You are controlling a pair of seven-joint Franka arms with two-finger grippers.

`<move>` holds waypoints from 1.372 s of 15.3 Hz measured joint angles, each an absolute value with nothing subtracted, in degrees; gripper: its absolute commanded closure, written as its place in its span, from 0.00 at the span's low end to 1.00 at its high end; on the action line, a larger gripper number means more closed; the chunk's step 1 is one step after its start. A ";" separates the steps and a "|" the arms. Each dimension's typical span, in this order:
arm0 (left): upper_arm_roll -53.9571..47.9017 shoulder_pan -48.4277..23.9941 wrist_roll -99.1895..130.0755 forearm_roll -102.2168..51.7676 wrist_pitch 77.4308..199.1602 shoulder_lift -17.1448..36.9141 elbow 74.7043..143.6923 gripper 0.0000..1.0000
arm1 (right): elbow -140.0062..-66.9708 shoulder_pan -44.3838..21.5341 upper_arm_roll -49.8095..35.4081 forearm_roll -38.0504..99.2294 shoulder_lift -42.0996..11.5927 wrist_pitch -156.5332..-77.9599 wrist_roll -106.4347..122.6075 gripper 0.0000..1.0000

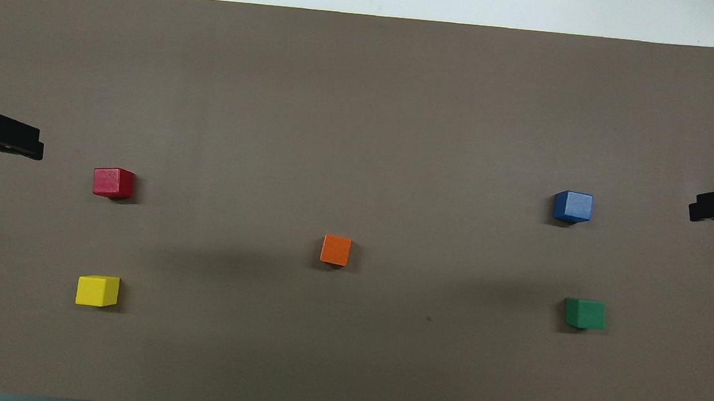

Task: Transfer red block to right arm and stack on blue block

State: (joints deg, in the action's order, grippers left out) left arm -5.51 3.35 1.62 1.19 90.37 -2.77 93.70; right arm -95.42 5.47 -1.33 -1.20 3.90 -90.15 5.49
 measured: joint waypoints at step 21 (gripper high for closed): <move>-2.74 3.19 1.71 1.19 111.80 0.66 111.93 0.00 | -105.08 5.54 -1.24 1.01 4.54 -96.58 6.42 0.00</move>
